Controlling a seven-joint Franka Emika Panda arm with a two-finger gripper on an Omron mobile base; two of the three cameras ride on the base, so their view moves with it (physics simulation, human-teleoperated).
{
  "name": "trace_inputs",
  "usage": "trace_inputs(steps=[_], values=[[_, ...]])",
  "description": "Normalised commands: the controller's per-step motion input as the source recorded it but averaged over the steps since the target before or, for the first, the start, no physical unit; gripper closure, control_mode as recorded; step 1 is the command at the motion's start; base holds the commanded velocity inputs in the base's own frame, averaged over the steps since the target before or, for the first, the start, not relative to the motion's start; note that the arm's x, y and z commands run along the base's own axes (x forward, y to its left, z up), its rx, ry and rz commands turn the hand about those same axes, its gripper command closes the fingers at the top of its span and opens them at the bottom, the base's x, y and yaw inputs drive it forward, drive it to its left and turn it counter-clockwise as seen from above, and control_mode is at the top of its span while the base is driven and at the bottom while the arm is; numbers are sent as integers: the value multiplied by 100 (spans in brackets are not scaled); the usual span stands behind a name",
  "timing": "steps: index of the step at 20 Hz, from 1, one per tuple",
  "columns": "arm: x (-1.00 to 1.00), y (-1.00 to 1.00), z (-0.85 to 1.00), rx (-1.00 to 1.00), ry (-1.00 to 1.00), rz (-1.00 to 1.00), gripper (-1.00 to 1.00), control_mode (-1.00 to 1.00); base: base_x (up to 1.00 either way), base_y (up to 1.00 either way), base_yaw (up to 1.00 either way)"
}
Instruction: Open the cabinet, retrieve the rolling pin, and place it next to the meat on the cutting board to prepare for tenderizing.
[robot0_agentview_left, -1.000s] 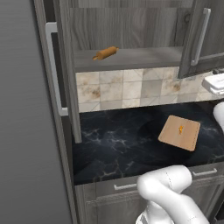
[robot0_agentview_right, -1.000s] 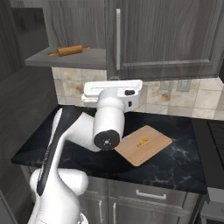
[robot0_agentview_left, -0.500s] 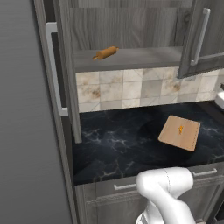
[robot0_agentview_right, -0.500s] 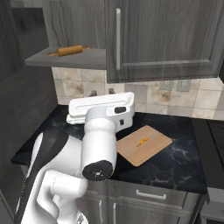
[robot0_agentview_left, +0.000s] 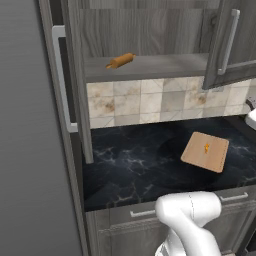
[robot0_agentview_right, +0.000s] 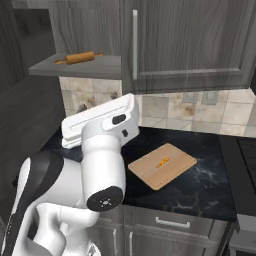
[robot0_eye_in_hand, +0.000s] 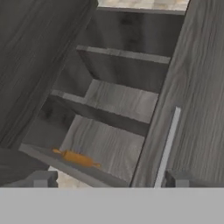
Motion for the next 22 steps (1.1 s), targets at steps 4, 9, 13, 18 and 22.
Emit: trace_inputs(steps=[4,9,13,18,22], values=[[10,48,7,-20,-6,-1,-100,-100,0,0,0],[13,44,2,-19,-7,-4,-100,-100,0,0,0],[6,41,9,-19,-6,-9,-100,-100,0,0,0],[8,32,10,-19,-1,-16,-100,-100,0,0,0],[20,21,1,-19,0,-24,-100,-100,0,0,0]])
